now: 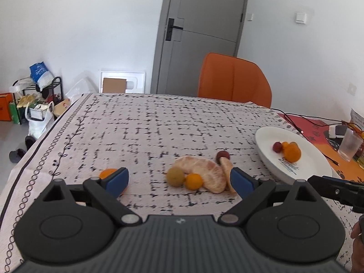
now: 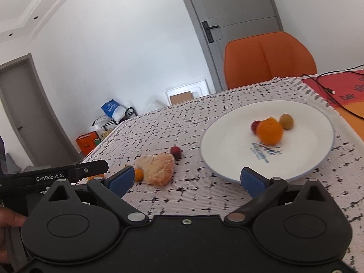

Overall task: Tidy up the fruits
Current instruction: 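Move both open tools back to the fruit pile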

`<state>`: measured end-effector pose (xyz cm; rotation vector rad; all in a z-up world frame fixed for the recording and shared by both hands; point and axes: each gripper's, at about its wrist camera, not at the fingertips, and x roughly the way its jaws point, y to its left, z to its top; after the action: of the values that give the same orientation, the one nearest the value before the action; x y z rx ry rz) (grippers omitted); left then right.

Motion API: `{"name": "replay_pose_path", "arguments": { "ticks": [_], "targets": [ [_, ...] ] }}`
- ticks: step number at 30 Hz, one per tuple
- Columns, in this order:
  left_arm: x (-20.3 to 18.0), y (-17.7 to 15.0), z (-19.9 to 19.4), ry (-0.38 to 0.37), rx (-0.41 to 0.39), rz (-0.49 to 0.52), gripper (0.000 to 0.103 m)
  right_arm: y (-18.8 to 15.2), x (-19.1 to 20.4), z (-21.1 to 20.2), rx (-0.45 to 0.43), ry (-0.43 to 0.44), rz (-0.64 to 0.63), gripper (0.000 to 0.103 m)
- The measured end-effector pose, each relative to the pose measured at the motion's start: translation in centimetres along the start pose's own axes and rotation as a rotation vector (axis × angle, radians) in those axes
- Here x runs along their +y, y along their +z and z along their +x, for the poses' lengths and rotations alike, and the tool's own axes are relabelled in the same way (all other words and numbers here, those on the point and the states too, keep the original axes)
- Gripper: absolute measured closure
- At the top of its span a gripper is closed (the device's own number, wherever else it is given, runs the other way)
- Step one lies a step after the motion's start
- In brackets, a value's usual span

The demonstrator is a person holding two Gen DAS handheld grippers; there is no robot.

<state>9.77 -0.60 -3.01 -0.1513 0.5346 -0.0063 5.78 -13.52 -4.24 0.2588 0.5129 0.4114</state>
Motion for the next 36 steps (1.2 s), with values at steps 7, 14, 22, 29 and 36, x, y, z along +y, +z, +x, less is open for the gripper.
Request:
{"name": "replay_pose_path", "arguments": {
  "ticks": [7,14,22,29,36],
  "targets": [
    [1.8,-0.3,-0.5,0.004,-0.004,-0.036,0.008,-0.1,1.4,1.0,0.023,0.025,-0.021,0.004],
    [2.7,-0.5,-0.6,-0.003,-0.024,-0.038,0.008,-0.2,2.4,2.2,0.045,0.042,-0.034,0.008],
    [3.4,-0.5,-0.1,-0.02,-0.027,-0.041,0.012,-0.1,3.0,3.9,0.082,0.048,-0.033,0.021],
    [3.0,-0.3,1.1,-0.049,-0.015,-0.024,0.027,0.1,3.6,5.3,0.109,0.053,-0.043,0.028],
    [2.8,-0.2,2.6,-0.07,0.007,-0.03,0.041,0.5,3.0,6.9,0.132,0.029,-0.002,0.042]
  ]
}}
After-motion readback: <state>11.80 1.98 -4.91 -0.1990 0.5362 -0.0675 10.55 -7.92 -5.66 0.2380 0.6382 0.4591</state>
